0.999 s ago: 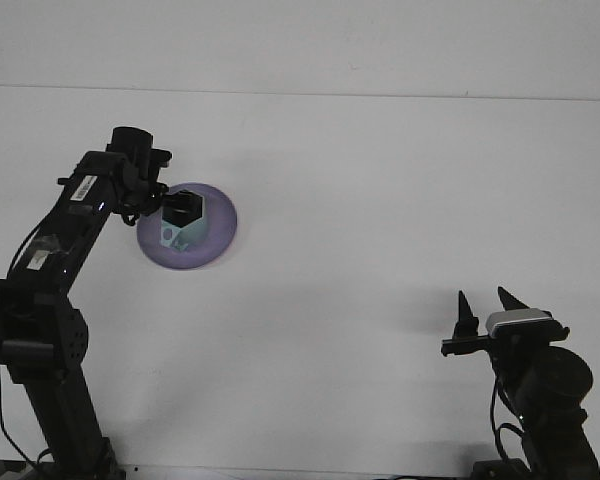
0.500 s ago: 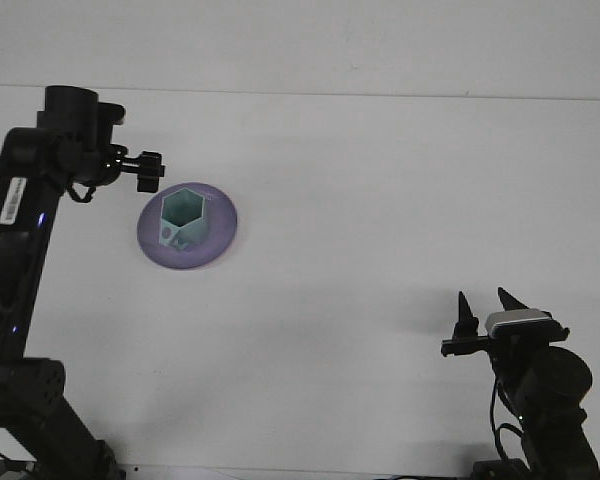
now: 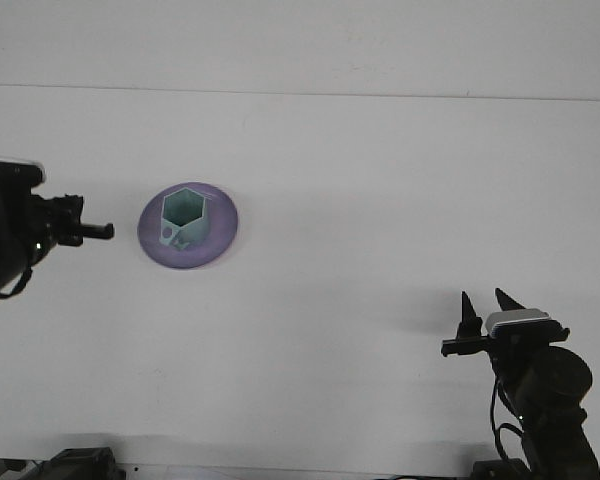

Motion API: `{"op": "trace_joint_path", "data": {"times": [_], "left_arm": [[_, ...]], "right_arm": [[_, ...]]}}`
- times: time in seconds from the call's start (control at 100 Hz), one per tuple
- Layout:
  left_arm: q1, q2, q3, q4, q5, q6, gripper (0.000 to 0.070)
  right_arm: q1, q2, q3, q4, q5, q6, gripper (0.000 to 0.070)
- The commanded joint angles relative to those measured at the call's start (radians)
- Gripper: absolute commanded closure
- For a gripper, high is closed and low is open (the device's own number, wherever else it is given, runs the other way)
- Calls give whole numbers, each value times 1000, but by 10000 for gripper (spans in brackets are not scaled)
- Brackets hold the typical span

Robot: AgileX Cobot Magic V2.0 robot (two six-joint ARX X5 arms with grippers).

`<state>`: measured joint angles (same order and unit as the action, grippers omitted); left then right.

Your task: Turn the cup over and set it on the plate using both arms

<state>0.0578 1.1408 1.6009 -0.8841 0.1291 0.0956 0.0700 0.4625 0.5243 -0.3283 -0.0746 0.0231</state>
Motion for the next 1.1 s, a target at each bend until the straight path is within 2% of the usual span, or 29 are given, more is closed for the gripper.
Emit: {"op": "trace_joint_path", "data": {"times": [0.0, 0.09, 0.14, 0.27, 0.37, 0.59, 0.67, 1.089], "left_arm": [[1, -101, -200, 129, 5, 19, 687], [1, -268, -475, 338, 5, -12, 687], [1, -358, -619, 448, 5, -26, 686], [1, -577, -932, 694, 5, -37, 687], [1, -719, -1090, 809, -2, -37, 687], [1, -846, -1172, 921, -5, -41, 688], [1, -854, -1170, 918, -5, -63, 687], [1, -855, -1170, 908, -5, -63, 685]], "right_arm": [[-2, 3, 5, 7, 3, -5, 508], [-2, 3, 5, 13, 4, -18, 641], [-2, 3, 5, 14, 3, -20, 687], [-2, 3, 4, 23, 4, -23, 693], [-2, 3, 4, 36, 4, -32, 693], [-2, 3, 4, 42, 5, -46, 693], [-2, 3, 4, 28, 4, -47, 693], [-2, 3, 5, 60, 4, -46, 693]]}}
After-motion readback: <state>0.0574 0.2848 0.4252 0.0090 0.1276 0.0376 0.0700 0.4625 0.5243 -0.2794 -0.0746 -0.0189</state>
